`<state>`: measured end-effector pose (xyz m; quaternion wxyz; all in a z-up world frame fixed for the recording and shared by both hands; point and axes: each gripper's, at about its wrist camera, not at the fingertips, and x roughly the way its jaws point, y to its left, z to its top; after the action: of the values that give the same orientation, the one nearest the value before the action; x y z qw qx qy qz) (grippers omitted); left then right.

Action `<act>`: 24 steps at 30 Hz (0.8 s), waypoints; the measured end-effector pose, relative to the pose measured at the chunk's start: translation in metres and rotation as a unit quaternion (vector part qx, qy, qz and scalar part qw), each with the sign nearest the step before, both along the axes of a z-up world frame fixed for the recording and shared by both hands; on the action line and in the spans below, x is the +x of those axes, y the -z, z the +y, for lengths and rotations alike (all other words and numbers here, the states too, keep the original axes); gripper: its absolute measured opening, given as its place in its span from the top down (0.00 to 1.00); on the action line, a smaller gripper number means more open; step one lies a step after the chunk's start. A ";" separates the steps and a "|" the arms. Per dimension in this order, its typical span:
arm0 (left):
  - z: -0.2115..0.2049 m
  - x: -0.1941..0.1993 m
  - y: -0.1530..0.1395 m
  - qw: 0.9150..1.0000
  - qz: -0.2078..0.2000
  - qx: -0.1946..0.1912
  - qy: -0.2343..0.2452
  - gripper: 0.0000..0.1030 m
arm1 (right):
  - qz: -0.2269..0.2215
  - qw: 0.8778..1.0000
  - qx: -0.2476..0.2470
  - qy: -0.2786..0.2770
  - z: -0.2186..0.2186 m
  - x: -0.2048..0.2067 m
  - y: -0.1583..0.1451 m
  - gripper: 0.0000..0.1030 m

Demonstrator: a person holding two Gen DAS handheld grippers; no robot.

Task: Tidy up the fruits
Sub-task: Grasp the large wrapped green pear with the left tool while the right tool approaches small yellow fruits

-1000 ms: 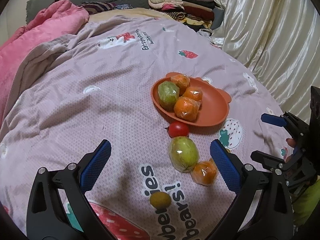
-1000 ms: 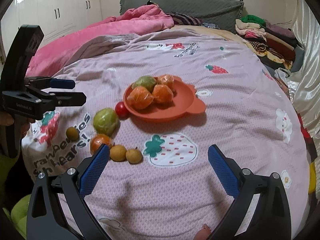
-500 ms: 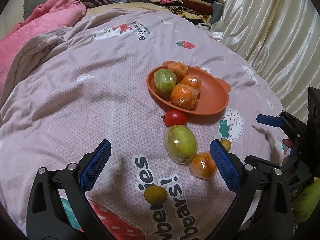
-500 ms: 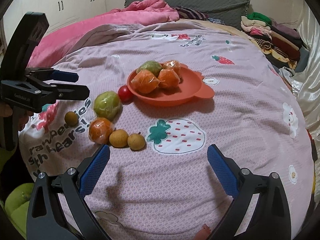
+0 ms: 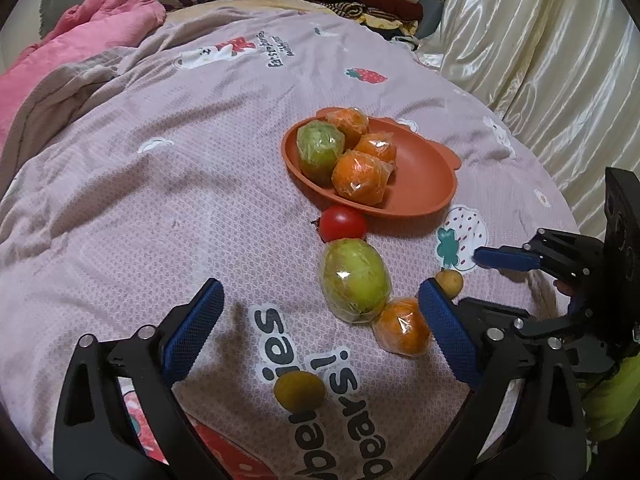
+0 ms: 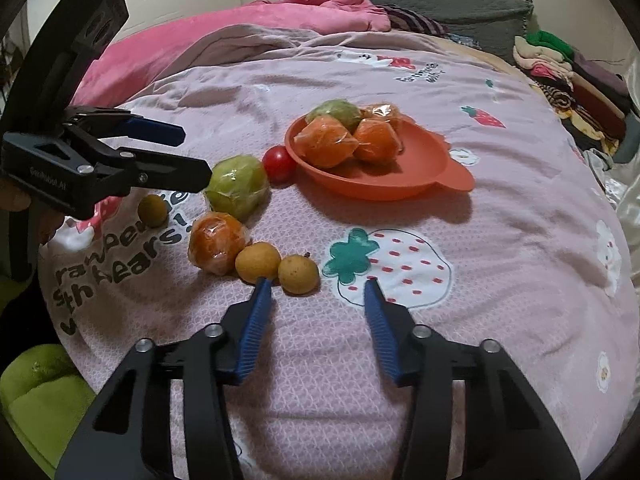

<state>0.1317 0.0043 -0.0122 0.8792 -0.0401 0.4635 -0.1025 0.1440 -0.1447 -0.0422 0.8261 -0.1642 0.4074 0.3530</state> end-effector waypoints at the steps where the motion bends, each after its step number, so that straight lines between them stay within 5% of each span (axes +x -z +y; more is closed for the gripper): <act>1: 0.000 0.000 0.001 1.000 0.001 0.000 0.001 0.15 | 0.000 1.000 0.000 -0.001 0.001 0.001 0.001 0.59; 24: -0.013 0.024 0.021 0.999 0.046 -0.016 0.024 0.50 | 0.003 1.000 0.004 -0.017 0.005 0.012 0.011 0.65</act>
<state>0.1559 -0.0084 -0.0336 0.8534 -0.0482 0.5027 -0.1289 0.1559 -0.1399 -0.0534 0.8193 -0.1669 0.4054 0.3695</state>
